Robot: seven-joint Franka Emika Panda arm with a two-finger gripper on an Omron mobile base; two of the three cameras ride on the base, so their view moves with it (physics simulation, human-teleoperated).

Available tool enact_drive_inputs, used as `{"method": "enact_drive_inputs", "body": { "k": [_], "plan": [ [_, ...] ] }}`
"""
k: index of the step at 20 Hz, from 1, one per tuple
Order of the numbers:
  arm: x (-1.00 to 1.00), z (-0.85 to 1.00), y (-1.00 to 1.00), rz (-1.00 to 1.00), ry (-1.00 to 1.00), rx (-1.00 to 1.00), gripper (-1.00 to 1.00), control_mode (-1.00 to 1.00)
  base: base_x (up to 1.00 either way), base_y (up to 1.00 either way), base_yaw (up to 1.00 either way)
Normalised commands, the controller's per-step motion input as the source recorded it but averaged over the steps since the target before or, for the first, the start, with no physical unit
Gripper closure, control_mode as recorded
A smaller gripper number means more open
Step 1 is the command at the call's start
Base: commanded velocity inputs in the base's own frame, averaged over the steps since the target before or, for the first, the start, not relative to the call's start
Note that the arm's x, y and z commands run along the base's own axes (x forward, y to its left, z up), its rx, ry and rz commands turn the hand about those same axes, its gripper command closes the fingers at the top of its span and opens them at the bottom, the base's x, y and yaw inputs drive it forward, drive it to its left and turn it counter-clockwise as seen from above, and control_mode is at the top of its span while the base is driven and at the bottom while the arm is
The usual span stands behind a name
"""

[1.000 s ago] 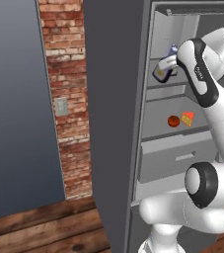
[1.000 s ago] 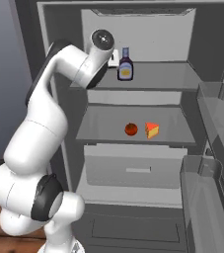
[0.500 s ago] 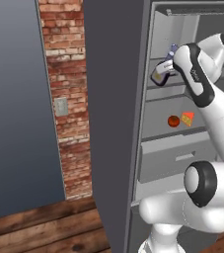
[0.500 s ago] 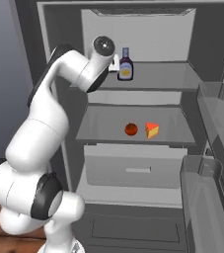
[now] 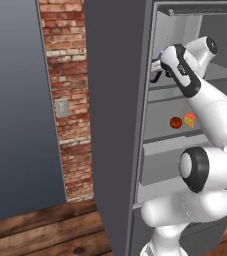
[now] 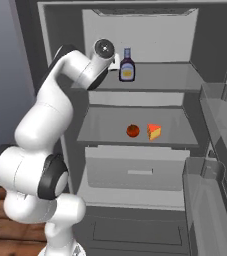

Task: Place the condiment bottle and condiment bottle from the counter to the top shelf of the fridge. If the existing items in the fridge are on the top shelf, move them to other shelves.

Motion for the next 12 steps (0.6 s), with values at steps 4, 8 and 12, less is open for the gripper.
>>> {"method": "enact_drive_inputs", "body": {
  "k": [4, 8, 12],
  "plan": [
    [0.22, -0.23, 0.0, 0.0, 0.0, -0.02, 1.0, -1.0, 0.0, 0.0, 0.0],
    [0.25, -0.15, 0.0, 0.0, 0.0, -0.02, 1.0, -1.0, 0.0, 0.0, 0.0],
    [0.25, 0.0, 0.0, 0.0, -0.01, 0.0, -1.0, -1.0, 0.0, 0.0, 0.0]
  ]
}}
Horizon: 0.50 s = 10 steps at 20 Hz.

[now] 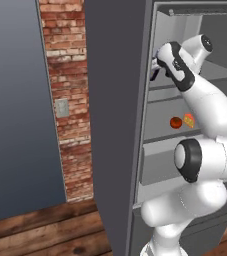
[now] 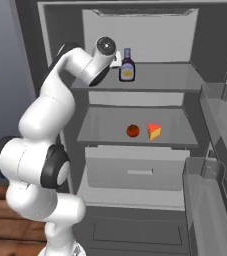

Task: Place the condiment bottle and condiment bottle from the counter to the top shelf of the fridge. If the existing items in the fridge are on the top shelf, move them to other shelves.

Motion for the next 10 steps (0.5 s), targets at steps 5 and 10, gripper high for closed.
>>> {"method": "enact_drive_inputs", "body": {
  "k": [5, 10],
  "plan": [
    [0.24, 0.0, 0.03, 0.0, -0.04, 0.0, -1.0, -1.0, 0.0, 0.0, 0.0],
    [0.33, 0.01, 0.08, 0.0, -0.04, 0.0, -1.0, -1.0, 0.0, 0.0, 0.0]
  ]
}}
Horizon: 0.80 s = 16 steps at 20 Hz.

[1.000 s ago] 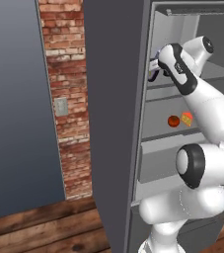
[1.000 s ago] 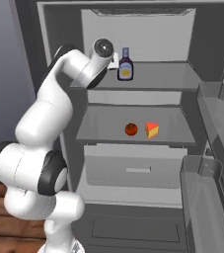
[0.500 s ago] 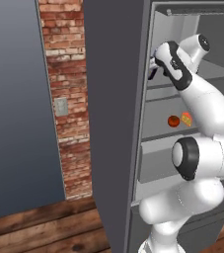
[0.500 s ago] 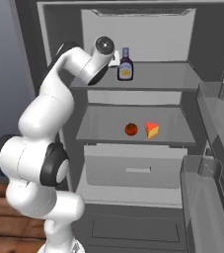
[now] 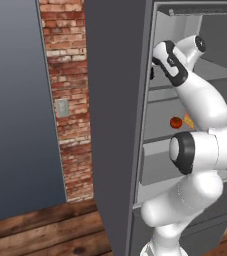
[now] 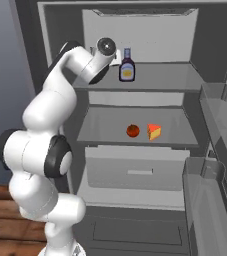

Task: Place the condiment bottle and condiment bottle from the counter to the top shelf of the fridge. If the existing items in the fridge are on the top shelf, move them to other shelves.

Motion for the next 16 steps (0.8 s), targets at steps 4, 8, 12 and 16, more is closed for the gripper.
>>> {"method": "enact_drive_inputs", "body": {
  "k": [4, 8, 12, 16],
  "plan": [
    [0.28, 0.01, 0.04, 0.0, -0.01, 0.0, -1.0, -1.0, 0.0, 0.0, 0.0],
    [-0.34, 0.23, -0.15, 0.0, -0.05, 0.0, -1.0, -1.0, 0.0, 0.0, 0.0],
    [-1.0, 0.52, -0.58, 0.0, -0.09, 0.02, -1.0, -1.0, 0.0, 0.0, 0.0],
    [-1.0, 0.31, -0.67, 0.0, -0.16, 0.01, -1.0, -1.0, 0.0, 0.0, 0.0]
  ]
}}
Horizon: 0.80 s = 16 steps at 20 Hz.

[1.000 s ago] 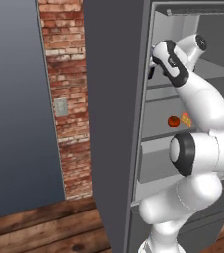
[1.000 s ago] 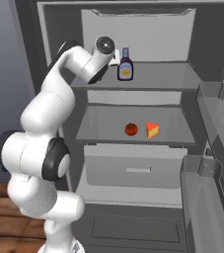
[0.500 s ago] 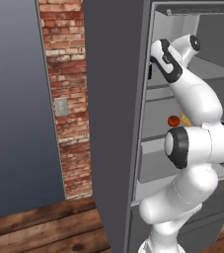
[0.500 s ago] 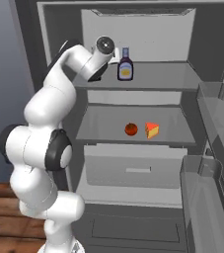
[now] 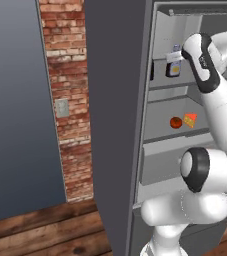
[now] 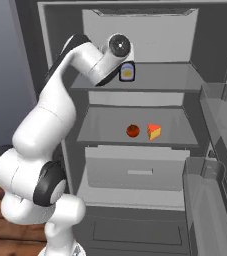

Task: Place the condiment bottle and condiment bottle from the counter to the top shelf of the fridge. If the existing items in the fridge are on the top shelf, move them to other shelves.

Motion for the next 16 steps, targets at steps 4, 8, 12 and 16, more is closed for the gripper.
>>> {"method": "enact_drive_inputs", "body": {
  "k": [4, 8, 12, 16],
  "plan": [
    [-1.0, 0.01, -0.46, 0.0, -0.15, 0.0, -1.0, -1.0, 0.0, 0.0, 0.0],
    [-1.0, 0.0, -0.32, 0.0, -0.12, -0.01, -1.0, -1.0, 0.0, 0.0, 0.0],
    [-1.0, -0.03, -0.03, 0.0, -0.04, -0.1, -1.0, -1.0, 0.0, 0.0, 0.0],
    [-1.0, -0.27, 0.37, 0.04, 0.01, -0.25, -1.0, -1.0, 0.0, 0.0, 0.0]
  ]
}}
